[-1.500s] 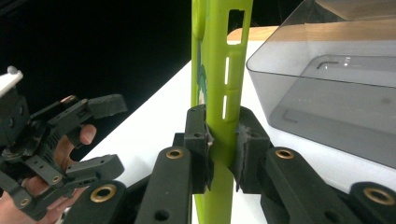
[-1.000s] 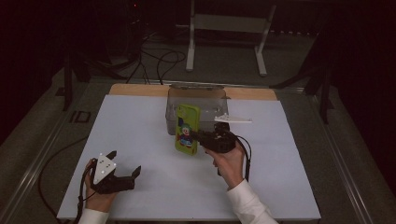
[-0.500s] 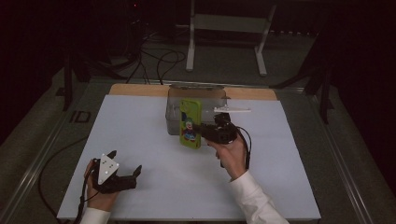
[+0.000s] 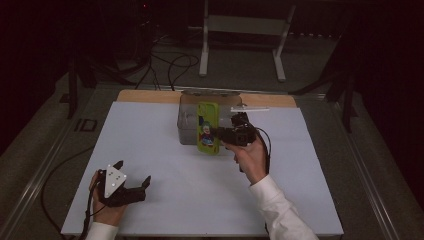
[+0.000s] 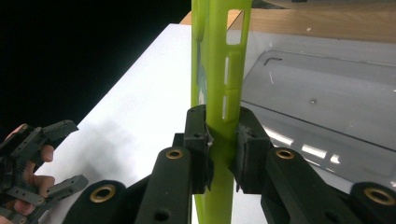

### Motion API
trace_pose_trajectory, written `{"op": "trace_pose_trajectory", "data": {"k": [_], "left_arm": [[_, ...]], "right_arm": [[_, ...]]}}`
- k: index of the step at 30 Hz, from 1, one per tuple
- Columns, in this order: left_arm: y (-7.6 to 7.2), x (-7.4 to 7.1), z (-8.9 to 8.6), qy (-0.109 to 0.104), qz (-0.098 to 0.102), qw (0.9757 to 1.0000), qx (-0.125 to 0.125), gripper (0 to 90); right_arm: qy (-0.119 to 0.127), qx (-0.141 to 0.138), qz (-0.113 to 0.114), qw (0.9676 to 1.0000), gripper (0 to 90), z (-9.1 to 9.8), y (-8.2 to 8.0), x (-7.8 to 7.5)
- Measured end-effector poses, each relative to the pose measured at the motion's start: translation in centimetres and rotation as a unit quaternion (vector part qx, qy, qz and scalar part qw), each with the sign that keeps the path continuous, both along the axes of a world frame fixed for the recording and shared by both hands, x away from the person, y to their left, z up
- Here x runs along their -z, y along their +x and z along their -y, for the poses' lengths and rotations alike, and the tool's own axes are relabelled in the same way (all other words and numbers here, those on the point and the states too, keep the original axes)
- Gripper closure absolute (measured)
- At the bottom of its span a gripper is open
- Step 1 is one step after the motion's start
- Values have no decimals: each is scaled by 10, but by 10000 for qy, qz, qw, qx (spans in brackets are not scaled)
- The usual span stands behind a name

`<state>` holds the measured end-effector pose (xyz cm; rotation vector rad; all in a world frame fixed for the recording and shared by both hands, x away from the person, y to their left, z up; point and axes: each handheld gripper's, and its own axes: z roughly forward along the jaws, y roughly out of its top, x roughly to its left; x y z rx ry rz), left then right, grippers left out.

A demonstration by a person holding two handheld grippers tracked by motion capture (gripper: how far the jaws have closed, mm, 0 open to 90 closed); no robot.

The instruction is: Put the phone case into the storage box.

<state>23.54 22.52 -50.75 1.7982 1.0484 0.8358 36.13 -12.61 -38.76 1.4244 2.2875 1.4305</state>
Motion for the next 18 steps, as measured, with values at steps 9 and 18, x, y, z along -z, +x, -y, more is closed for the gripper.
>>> {"op": "trace_pose_trajectory", "data": {"k": [9, 18], "left_arm": [[0, 0, 1, 12, 21, 10000, 23, 0], [0, 0, 2, 41, 16, 10000, 20, 0]], "right_arm": [[-110, -6, 2, 9999, 777, -3, 8, -13], [-212, -7, -77, 9997, 778, -2, 19, -21]]}}
